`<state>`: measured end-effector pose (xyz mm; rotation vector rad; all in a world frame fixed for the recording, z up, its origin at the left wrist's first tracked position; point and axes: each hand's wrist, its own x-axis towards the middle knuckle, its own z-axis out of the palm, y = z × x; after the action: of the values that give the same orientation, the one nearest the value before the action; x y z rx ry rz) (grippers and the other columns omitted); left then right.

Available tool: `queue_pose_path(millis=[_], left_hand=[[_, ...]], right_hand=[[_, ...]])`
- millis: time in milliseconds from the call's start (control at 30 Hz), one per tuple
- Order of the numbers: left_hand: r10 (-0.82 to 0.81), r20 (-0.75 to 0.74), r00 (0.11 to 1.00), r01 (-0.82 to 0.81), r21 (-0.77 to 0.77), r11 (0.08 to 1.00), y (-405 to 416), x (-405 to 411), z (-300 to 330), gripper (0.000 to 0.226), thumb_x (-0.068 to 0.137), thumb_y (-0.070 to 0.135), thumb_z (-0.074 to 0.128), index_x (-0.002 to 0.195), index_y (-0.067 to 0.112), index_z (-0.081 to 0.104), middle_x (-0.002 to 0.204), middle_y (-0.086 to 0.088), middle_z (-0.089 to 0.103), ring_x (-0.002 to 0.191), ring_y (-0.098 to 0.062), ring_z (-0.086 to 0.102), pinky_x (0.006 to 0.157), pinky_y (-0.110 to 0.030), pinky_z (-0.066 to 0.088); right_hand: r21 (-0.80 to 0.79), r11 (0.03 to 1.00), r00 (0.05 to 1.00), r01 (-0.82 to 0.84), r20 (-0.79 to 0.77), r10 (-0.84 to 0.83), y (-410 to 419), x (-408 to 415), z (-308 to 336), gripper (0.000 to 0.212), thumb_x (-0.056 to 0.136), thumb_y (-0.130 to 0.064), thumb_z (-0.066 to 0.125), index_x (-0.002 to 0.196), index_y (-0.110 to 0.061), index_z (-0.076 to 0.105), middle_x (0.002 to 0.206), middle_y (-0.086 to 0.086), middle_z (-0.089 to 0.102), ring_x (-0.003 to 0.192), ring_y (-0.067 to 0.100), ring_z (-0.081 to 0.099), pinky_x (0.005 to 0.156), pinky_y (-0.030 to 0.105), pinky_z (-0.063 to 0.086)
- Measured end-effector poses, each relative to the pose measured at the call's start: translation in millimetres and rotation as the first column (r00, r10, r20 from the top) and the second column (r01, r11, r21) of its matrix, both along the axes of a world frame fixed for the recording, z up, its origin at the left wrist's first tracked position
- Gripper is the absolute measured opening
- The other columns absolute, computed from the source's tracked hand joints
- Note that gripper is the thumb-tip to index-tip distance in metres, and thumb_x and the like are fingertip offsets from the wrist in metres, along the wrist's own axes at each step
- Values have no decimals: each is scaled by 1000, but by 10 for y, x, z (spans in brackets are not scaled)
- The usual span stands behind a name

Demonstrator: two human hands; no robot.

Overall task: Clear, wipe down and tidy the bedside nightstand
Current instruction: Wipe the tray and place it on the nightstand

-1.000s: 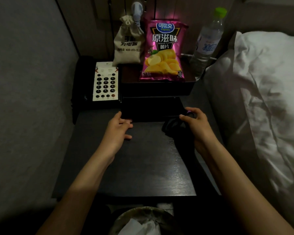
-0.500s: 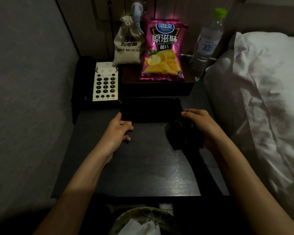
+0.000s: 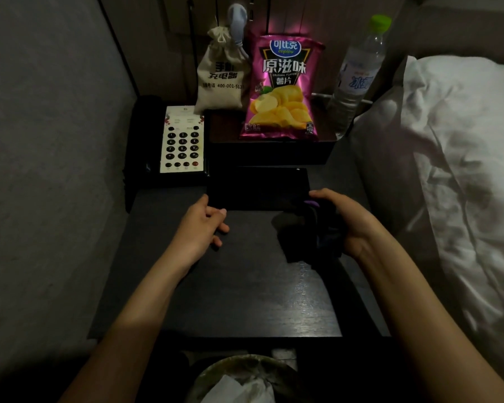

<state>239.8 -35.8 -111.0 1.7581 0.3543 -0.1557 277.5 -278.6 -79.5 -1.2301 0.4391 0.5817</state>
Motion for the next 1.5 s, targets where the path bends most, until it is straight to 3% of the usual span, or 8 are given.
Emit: queue_pose_path(millis=[267, 500, 600, 833, 1067, 1233, 1367, 1500], left_hand=[[-20, -28, 999, 19, -54, 998, 32, -41, 21, 62, 99, 11, 49, 152, 9, 18, 74, -4, 60, 73, -34, 54, 44, -25, 37], [-64, -51, 997, 56, -150, 987, 27, -93, 56, 73, 98, 10, 50, 155, 18, 5, 79, -5, 62, 44, -5, 54, 33, -15, 31], [-59, -58, 997, 49, -174, 983, 29, -100, 70, 74, 98, 10, 50, 154, 20, 3, 82, -6, 63, 44, -5, 53, 33, -14, 29], [-41, -82, 996, 18, -259, 966, 68, -88, 116, 67, 98, 8, 48, 154, 17, 11, 111, -9, 65, 52, -6, 62, 35, -13, 32], [30, -110, 993, -72, -398, 914, 113, -65, 203, 24, 100, 7, 44, 122, 15, 44, 112, -16, 64, 67, -15, 72, 39, -15, 39], [20, -106, 994, -61, -396, 916, 88, -78, 208, 26, 100, 7, 43, 124, 15, 46, 119, -17, 62, 70, -15, 73, 40, -15, 38], [25, -105, 994, -64, -385, 921, 74, -98, 208, 52, 99, 7, 45, 148, 14, 26, 120, -14, 61, 70, -15, 72, 39, -16, 37], [33, -104, 994, -72, -404, 912, 81, -92, 214, 39, 99, 7, 45, 134, 22, 37, 117, -12, 63, 69, -15, 72, 39, -15, 37]], right_hand=[[3, 1000, 1000, 19, -19, -19, 14, -6, -32, 17, 88, -26, 63, 81, -12, 69, 64, 5, 70, 54, 17, 69, 51, 25, 56], [35, 999, 999, 31, 5, -32, 28, 5, -72, 16, 89, -22, 61, 78, -17, 72, 71, 5, 71, 59, 17, 70, 56, 26, 57], [73, 996, 999, 42, 22, -44, 43, 2, -74, 31, 90, -18, 59, 65, -22, 76, 70, 2, 72, 59, 15, 71, 53, 24, 57], [92, 995, 998, 47, 30, -50, 57, -25, -18, 26, 93, -14, 55, 76, -21, 74, 74, 3, 72, 59, 14, 70, 54, 24, 57], [-12, 996, 996, 84, -26, -84, 112, -61, 53, 20, 93, -23, 56, 79, -11, 63, 61, 5, 64, 46, 15, 65, 45, 23, 53], [16, 995, 995, 100, -16, -100, 137, -71, 61, 15, 93, -19, 56, 82, -11, 62, 63, 5, 64, 49, 14, 65, 48, 22, 55], [-2, 995, 995, 99, 15, -99, 159, -74, 29, 7, 94, -18, 56, 93, -12, 60, 69, 4, 63, 52, 12, 65, 49, 21, 53], [-47, 995, 995, 88, 50, -85, 155, -75, 14, 9, 93, -17, 56, 96, -12, 63, 73, 4, 66, 61, 15, 67, 51, 21, 52]])
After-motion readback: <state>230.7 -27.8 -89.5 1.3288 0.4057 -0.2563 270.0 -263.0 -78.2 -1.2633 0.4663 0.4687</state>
